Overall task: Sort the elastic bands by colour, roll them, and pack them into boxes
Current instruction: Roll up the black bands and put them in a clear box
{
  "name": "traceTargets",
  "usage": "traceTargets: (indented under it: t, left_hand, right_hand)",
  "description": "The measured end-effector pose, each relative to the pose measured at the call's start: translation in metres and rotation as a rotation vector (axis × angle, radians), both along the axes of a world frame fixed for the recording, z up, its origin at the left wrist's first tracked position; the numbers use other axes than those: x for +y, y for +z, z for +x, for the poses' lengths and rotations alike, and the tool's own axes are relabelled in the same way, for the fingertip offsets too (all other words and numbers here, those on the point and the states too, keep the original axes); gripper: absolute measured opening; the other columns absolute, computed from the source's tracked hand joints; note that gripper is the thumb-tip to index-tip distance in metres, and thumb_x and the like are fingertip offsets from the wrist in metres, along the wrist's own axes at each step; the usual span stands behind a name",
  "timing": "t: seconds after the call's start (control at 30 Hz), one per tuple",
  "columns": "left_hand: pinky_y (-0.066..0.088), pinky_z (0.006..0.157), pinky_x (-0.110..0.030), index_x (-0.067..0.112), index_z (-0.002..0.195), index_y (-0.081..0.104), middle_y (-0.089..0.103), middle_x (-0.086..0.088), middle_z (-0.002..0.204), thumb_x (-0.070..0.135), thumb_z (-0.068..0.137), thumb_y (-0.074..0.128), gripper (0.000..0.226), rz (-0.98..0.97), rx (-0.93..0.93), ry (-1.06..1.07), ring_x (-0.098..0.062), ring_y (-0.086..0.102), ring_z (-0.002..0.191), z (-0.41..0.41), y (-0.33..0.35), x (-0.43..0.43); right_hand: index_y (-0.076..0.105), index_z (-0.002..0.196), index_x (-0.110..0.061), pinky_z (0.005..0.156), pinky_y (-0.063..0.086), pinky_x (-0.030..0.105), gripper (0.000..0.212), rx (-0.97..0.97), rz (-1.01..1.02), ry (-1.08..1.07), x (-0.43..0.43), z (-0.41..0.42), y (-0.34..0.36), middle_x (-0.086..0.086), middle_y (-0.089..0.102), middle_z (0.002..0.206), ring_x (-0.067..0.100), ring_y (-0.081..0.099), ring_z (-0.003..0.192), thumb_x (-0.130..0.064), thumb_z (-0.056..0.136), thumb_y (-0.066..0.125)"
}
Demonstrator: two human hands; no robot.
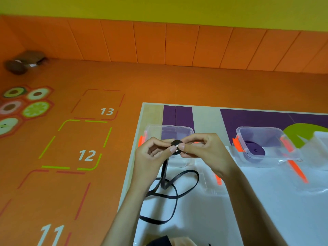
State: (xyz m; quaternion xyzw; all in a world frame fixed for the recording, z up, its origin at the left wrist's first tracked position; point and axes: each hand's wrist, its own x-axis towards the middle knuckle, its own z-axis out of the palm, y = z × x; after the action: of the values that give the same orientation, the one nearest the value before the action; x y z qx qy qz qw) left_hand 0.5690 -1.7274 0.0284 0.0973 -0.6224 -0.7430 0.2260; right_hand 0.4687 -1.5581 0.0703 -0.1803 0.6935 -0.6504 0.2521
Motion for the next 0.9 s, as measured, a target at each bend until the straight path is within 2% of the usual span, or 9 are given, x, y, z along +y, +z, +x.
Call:
traceTargets:
  t: [0.13,0.27,0.37,0.4,0.47,0.57,0.63,0.73,0.9]
  left_hand:
    - [0.059,0.087,-0.019,0.021,0.102,0.085,0.083,-0.005,0.108,0.012,0.086,0.086,0.018,0.023,-0.002,-0.074,-0.019,0.079,0.103,-0.004,0.003,-0.008]
    - [0.057,0.092,-0.017,0.022,0.108,0.085,0.082,-0.004,0.110,0.019,0.085,0.087,0.024,0.072,-0.001,-0.079,-0.016,0.078,0.108,-0.015,0.006,-0.003]
    - [0.055,0.100,-0.033,0.027,0.105,0.086,0.083,-0.002,0.107,0.018,0.086,0.087,0.020,-0.045,0.003,-0.069,-0.020,0.079,0.106,-0.023,0.013,-0.010]
    - [0.058,0.097,-0.033,0.028,0.104,0.086,0.083,-0.001,0.105,0.019,0.087,0.086,0.020,-0.092,0.012,-0.083,-0.021,0.079,0.104,-0.024,0.017,-0.015]
    - [0.061,0.091,-0.031,0.026,0.105,0.086,0.083,0.001,0.104,0.016,0.089,0.085,0.019,-0.215,0.012,-0.150,-0.021,0.079,0.102,-0.026,0.024,-0.023]
    - [0.059,0.090,-0.023,0.027,0.104,0.085,0.082,0.010,0.105,0.013,0.092,0.082,0.019,-0.415,-0.015,-0.213,-0.014,0.078,0.103,-0.028,0.032,-0.025]
    - [0.057,0.088,-0.018,0.029,0.105,0.084,0.082,0.012,0.106,0.012,0.093,0.081,0.021,-0.467,0.015,-0.217,-0.012,0.077,0.103,-0.030,0.035,-0.023]
    - [0.057,0.087,-0.018,0.031,0.107,0.081,0.082,0.010,0.105,0.012,0.090,0.083,0.025,-0.421,0.047,-0.198,-0.014,0.078,0.101,-0.030,0.033,-0.021]
    - [0.060,0.082,-0.022,0.026,0.097,0.081,0.082,-0.004,0.100,0.017,0.084,0.090,0.019,-0.153,0.068,-0.046,-0.021,0.080,0.095,-0.026,0.013,-0.008]
  right_hand:
    - [0.083,0.101,-0.010,0.082,0.065,0.031,0.012,0.035,-0.099,-0.075,0.000,0.000,0.001,0.014,0.081,0.094,0.031,0.081,0.086,-0.011,0.089,0.085]
    - [0.083,0.098,-0.012,0.083,0.065,0.030,0.010,-0.038,-0.271,-0.196,-0.010,0.007,-0.006,0.017,0.081,0.098,0.033,0.080,0.092,-0.012,0.087,0.084]
    - [0.082,0.103,-0.010,0.090,0.065,0.037,0.012,-0.020,-0.284,-0.192,-0.009,0.008,-0.013,0.018,0.080,0.104,0.035,0.079,0.099,-0.006,0.092,0.080]
    - [0.081,0.105,-0.010,0.091,0.065,0.039,0.013,-0.009,-0.259,-0.158,-0.005,0.006,-0.012,0.017,0.080,0.104,0.034,0.079,0.100,-0.007,0.092,0.080]
    - [0.081,0.107,-0.014,0.089,0.065,0.037,0.017,0.056,-0.155,-0.099,0.004,0.001,-0.007,0.012,0.080,0.100,0.031,0.080,0.095,-0.010,0.090,0.083]
    - [0.080,0.115,-0.023,0.077,0.065,0.029,0.031,0.122,-0.034,-0.090,0.014,-0.004,0.003,0.007,0.079,0.094,0.028,0.081,0.082,-0.009,0.088,0.085]
    - [0.081,0.112,-0.018,0.074,0.064,0.025,0.026,0.102,-0.035,-0.075,0.016,-0.005,0.008,0.009,0.080,0.092,0.028,0.081,0.080,-0.008,0.088,0.084]
    - [0.081,0.107,-0.009,0.076,0.063,0.023,0.024,0.086,-0.068,-0.073,0.019,-0.006,0.013,0.011,0.081,0.093,0.028,0.082,0.084,-0.014,0.083,0.087]
    - [0.083,0.105,-0.012,0.084,0.064,0.026,0.017,0.051,-0.235,-0.110,0.010,0.002,0.007,0.015,0.081,0.098,0.030,0.081,0.092,-0.013,0.088,0.084]
